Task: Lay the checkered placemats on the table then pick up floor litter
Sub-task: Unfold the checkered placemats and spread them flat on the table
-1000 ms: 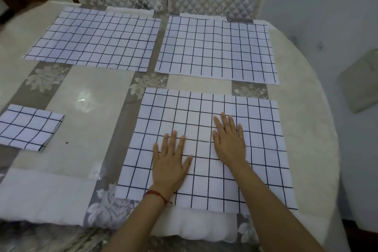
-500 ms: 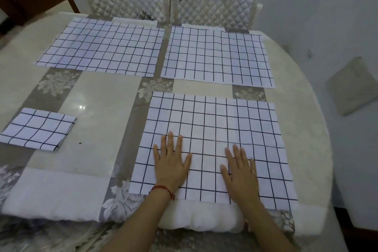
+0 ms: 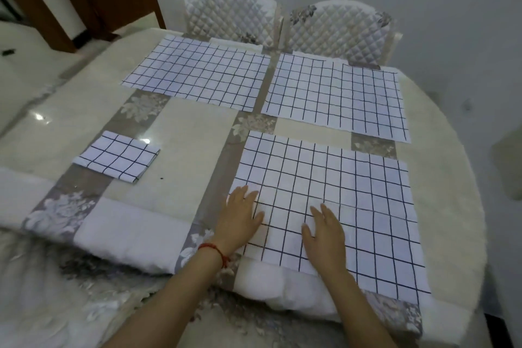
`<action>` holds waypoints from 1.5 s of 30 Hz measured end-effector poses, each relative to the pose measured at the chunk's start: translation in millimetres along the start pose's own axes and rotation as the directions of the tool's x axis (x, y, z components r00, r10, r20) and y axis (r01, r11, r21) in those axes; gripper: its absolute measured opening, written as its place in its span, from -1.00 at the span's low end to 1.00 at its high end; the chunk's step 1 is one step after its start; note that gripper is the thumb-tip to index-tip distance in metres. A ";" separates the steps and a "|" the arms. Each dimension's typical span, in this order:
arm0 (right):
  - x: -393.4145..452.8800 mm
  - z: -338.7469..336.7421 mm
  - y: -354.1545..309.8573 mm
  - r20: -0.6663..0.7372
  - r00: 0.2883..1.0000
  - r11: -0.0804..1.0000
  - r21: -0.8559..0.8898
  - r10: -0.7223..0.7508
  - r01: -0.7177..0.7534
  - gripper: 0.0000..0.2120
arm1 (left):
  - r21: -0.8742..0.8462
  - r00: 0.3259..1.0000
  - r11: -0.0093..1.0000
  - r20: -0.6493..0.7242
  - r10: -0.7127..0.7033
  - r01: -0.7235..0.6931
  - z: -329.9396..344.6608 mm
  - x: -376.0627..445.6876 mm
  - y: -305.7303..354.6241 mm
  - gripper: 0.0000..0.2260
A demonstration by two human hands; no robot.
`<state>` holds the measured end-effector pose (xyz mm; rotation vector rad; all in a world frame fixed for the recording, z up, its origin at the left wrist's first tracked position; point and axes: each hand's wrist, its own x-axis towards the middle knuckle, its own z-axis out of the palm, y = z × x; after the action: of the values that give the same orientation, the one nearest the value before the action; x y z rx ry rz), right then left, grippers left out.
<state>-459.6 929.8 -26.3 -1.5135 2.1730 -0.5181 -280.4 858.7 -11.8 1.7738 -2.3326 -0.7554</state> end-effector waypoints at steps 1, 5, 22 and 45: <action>-1.2 4.1 -12.2 0.021 0.999 1.000 0.007 -0.027 0.027 -0.55 | -0.038 0.999 0.999 -0.036 0.004 -0.006 -9.3 -4.8 -8.3 -0.56; -1.2 23.4 -64.4 0.088 0.990 0.993 0.056 -0.112 0.107 -0.44 | 0.032 0.971 0.999 -0.241 -0.010 0.018 -50.3 -14.9 -60.3 -0.72; 79.5 186.5 -310.8 0.186 0.975 0.993 0.029 -0.121 0.118 -0.53 | -0.061 0.919 0.944 -0.217 -0.329 0.323 -184.8 45.4 -362.1 -0.60; 99.6 177.1 -362.0 0.035 0.998 0.830 0.553 0.060 -0.070 -0.79 | -0.529 0.891 0.764 -0.034 -0.453 0.369 -201.7 43.3 -374.7 -0.86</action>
<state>-111.1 706.6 5.8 -1.1091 1.8218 -1.0075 109.6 683.2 -14.3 2.0007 -1.4454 -1.1150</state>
